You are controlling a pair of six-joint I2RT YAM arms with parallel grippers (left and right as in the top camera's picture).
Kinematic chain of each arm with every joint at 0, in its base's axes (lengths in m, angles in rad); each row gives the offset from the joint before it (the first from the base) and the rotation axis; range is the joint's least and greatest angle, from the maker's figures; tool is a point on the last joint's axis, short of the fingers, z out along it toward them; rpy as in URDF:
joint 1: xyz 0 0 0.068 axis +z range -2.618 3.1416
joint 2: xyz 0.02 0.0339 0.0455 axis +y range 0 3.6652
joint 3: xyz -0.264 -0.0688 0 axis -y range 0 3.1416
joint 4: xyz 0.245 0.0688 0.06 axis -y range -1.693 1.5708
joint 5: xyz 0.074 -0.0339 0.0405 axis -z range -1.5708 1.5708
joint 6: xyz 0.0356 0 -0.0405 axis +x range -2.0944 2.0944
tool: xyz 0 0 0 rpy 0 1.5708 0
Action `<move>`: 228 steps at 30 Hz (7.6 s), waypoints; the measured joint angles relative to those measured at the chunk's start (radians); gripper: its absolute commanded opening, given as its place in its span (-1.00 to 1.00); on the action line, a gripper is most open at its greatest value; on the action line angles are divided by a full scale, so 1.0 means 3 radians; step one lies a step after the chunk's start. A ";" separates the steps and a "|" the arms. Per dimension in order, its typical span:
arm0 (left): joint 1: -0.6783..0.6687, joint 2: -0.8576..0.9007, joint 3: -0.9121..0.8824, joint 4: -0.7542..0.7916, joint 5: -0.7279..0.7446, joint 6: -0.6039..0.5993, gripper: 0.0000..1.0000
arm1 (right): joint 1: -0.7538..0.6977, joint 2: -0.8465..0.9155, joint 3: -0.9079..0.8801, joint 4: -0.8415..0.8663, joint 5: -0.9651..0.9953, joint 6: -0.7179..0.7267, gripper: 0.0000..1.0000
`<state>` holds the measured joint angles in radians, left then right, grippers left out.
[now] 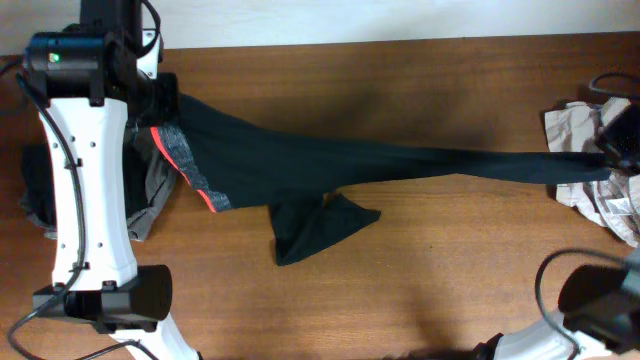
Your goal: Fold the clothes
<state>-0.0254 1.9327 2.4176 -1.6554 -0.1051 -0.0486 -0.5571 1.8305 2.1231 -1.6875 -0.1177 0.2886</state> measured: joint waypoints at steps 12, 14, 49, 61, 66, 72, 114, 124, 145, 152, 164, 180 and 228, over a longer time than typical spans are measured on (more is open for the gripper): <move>-0.0010 0.0072 0.0000 -0.0051 0.0257 0.0039 -0.98 | -0.0001 0.0178 -0.0005 -0.0019 -0.0111 -0.0024 -0.92; -0.0010 0.0062 0.0000 -0.0102 0.0334 0.0069 -0.97 | 0.0000 0.0158 -0.0005 -0.0018 -0.0112 -0.0033 -0.92; -0.0022 0.1259 -0.0005 0.1916 0.0421 0.0413 0.29 | 0.0661 0.1030 -0.0006 0.1399 -0.0201 0.0231 0.26; 0.0008 0.1105 -0.0008 0.0704 0.0392 0.0420 0.40 | 0.0748 0.1026 -0.0006 0.0777 -0.0596 -0.0332 0.28; 0.0009 0.1072 -0.0132 0.0594 0.0426 0.0412 0.33 | 0.1025 0.1026 -0.0006 0.0567 -0.0651 -0.0593 0.27; 0.0009 0.1072 -0.0266 0.0334 0.0439 0.0406 -0.06 | 0.1483 0.1026 -0.0006 0.0380 -0.0670 -0.0958 0.26; 0.0001 -0.1180 -0.1241 0.0881 0.0245 0.0514 0.02 | 0.3866 -0.0924 -0.0351 0.0734 0.1264 -0.0584 0.41; 0.0000 -0.1251 -0.3457 0.2628 0.0383 0.0412 0.35 | 0.3883 -0.0917 -0.2070 0.1937 0.0753 -0.0497 0.82; 0.0000 -0.0649 -0.4412 0.3838 0.1106 0.0387 0.22 | 0.3326 -0.0156 -0.3394 0.3463 -0.0337 -0.1216 0.82; 0.0001 -0.0582 -0.4430 0.3836 0.1152 0.0387 0.22 | 0.3324 0.0081 -0.3390 0.3443 -0.0448 -0.1292 -0.21; 0.0001 -0.0582 -0.4430 0.3821 0.1179 0.0387 0.21 | 0.3324 -0.0022 -0.3134 0.2110 0.0416 -0.0421 -0.92; 0.0000 -0.0582 -0.4430 0.3813 0.1186 0.0387 0.21 | 0.2153 -0.0607 -0.2257 0.0518 0.1989 0.0796 -0.92; -0.0722 -0.0107 -0.4430 0.4362 0.2078 0.0464 -0.85 | 0.1558 -0.0607 -0.2258 0.0565 0.1808 0.0866 -0.92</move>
<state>-0.2420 1.9007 1.0885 -0.3470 0.5182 0.0906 -0.0898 1.6485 1.4456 -1.5181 0.4248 0.5484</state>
